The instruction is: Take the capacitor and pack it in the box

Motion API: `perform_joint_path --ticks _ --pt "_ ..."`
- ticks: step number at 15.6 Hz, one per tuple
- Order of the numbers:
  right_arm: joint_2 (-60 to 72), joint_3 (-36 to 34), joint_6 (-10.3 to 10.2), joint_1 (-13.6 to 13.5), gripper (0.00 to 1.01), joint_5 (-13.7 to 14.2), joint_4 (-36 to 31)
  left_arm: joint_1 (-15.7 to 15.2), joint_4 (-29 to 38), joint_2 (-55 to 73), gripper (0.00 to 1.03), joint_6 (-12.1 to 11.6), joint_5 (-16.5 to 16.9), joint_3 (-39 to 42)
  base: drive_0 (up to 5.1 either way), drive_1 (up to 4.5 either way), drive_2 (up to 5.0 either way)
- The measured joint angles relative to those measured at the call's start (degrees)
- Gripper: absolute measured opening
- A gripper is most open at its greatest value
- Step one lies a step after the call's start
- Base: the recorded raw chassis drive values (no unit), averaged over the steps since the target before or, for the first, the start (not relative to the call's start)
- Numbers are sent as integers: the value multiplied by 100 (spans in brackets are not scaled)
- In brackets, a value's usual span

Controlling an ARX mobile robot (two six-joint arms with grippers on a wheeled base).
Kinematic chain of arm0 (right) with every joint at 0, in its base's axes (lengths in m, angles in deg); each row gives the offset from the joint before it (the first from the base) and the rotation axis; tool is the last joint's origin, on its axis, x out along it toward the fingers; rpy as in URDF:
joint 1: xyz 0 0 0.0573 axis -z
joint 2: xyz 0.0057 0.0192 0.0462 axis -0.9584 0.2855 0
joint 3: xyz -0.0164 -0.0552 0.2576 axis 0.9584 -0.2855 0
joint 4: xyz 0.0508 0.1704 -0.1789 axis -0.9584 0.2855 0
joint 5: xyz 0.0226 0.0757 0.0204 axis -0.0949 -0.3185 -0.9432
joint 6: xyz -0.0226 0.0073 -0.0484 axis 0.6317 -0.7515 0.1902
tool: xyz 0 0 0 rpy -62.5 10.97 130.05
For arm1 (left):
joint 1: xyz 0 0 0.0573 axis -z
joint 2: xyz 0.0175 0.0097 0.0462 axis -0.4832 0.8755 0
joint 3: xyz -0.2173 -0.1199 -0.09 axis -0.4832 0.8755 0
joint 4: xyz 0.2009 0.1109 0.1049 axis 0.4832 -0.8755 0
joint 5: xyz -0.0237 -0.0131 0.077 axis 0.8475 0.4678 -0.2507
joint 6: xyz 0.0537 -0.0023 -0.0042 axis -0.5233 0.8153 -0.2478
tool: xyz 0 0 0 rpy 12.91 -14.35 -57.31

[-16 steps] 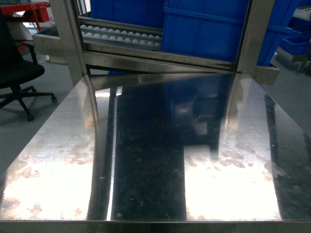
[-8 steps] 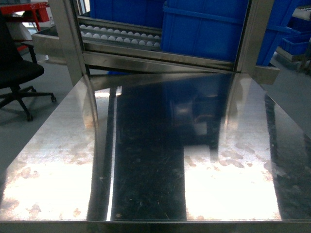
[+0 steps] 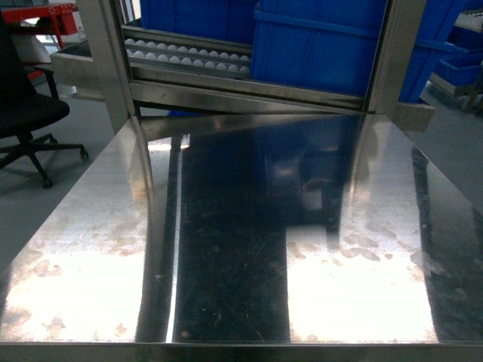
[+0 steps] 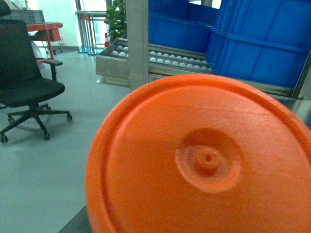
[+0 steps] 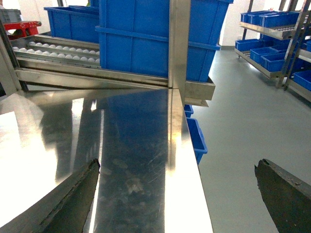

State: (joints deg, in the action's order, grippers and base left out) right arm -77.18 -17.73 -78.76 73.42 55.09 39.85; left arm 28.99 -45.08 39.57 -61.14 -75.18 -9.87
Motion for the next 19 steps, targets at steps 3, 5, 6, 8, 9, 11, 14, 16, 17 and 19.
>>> perform_joint_path --ticks 3,5,6,8,9,11,14,16,17,19 --pt "0 0 0 0 98 0 0 0 -424 -426 44 0 0 0 0 0 0" --pt "0 0 0 0 98 0 0 0 -590 -586 44 0 0 0 0 0 0" --pt "0 0 0 0 98 0 0 0 -629 -619 44 0 0 0 0 0 0" --pt "0 -2 0 0 98 0 0 0 -697 -699 44 0 0 0 0 0 0" --pt "0 0 0 0 98 0 0 0 -767 -763 44 0 0 0 0 0 0" --pt "0 0 0 0 98 0 0 0 -975 -975 44 0 0 0 0 0 0" --pt "0 0 0 0 98 2 -7 0 -2041 -1902 44 0 7 -4 0 0 0" --pt "0 0 0 0 98 0 -2 0 -1996 -1904 44 0 0 -4 0 0 0" --pt "0 0 0 0 98 0 -4 0 -1998 -1904 44 -2 0 -4 0 0 0" --pt "0 0 0 0 98 2 0 0 -1998 -1902 44 0 -2 -4 0 0 0"
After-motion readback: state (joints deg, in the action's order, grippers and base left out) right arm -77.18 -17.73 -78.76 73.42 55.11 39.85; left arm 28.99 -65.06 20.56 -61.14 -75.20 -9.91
